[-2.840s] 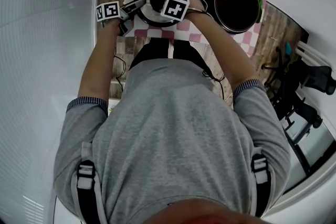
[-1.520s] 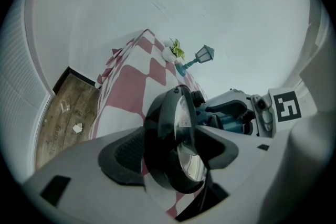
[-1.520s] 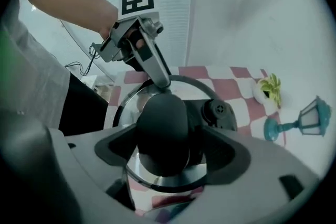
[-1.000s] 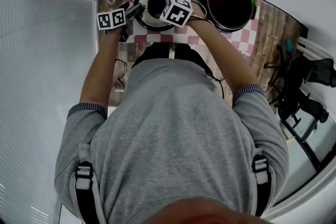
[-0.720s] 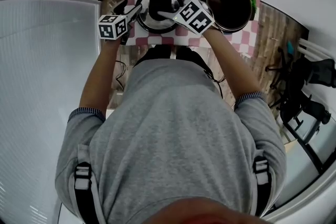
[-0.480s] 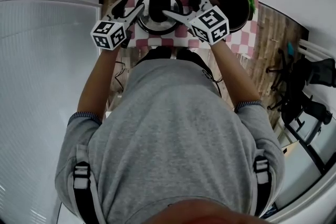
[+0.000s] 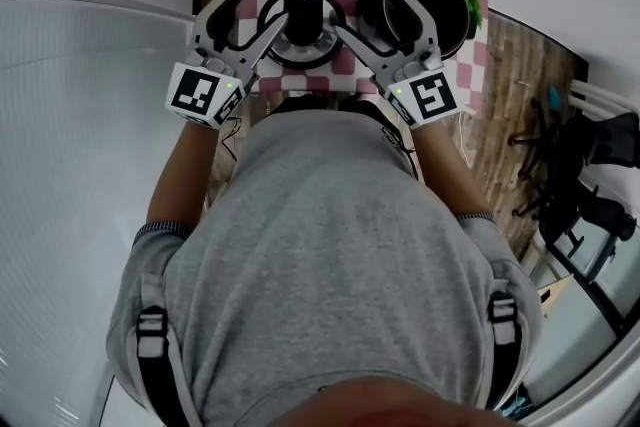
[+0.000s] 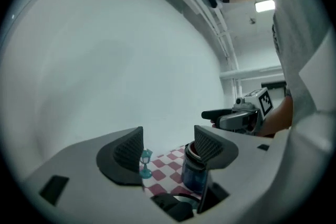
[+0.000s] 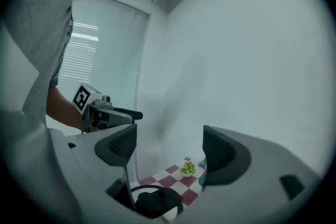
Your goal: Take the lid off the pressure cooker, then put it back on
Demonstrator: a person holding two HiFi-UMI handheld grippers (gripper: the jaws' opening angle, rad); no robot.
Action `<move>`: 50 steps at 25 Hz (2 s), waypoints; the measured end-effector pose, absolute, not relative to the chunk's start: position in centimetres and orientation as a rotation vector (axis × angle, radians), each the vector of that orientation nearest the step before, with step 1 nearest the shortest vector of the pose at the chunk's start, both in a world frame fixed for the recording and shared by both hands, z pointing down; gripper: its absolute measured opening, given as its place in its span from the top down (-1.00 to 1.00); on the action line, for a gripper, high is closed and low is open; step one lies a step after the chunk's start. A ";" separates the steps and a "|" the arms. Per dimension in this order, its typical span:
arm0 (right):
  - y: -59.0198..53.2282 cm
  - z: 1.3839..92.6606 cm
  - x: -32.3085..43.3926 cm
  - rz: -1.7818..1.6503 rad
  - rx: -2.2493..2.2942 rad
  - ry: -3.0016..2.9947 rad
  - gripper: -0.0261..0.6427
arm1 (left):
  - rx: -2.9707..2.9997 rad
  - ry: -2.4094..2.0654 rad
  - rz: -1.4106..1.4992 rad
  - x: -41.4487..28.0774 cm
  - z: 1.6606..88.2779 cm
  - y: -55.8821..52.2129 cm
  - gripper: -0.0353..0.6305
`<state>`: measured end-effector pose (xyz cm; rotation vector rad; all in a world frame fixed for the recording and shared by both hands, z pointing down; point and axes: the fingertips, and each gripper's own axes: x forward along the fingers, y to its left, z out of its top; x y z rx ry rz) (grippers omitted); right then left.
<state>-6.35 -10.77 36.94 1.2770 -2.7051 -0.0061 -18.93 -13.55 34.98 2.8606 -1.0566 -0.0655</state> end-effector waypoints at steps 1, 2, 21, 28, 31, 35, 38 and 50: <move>-10.7 36.7 -6.2 -0.029 1.285 -2.716 -0.29 | 2.906 -1.089 -0.057 -18.9 34.6 -13.3 -0.08; -10.7 36.6 -6.2 -0.043 1.286 -2.726 -0.29 | 2.939 -1.113 -0.052 -18.8 34.5 -13.1 -0.08; -11.8 38.6 -6.8 -0.011 1.239 -2.702 -0.39 | 2.928 -1.138 0.027 -19.1 36.9 -13.1 -0.11; -12.9 41.1 -8.3 0.029 1.078 -2.607 -0.40 | 2.904 -1.115 0.076 -19.1 38.6 -14.0 -0.11; -13.5 42.6 -9.6 0.074 0.946 -2.544 -0.40 | 2.874 -1.106 0.113 -19.3 39.8 -15.0 -0.11; -13.9 45.9 -11.3 0.148 0.776 -2.446 -0.40 | 2.827 -1.118 0.189 -19.7 41.8 -16.1 -0.11; -14.0 48.5 -12.7 0.198 0.653 -2.375 -0.42 | 2.775 -1.105 0.262 -19.9 44.0 -16.4 -0.11; -12.5 57.9 -16.1 0.202 0.326 -2.088 -0.42 | 2.504 -1.154 0.545 -21.4 54.1 -17.6 -0.11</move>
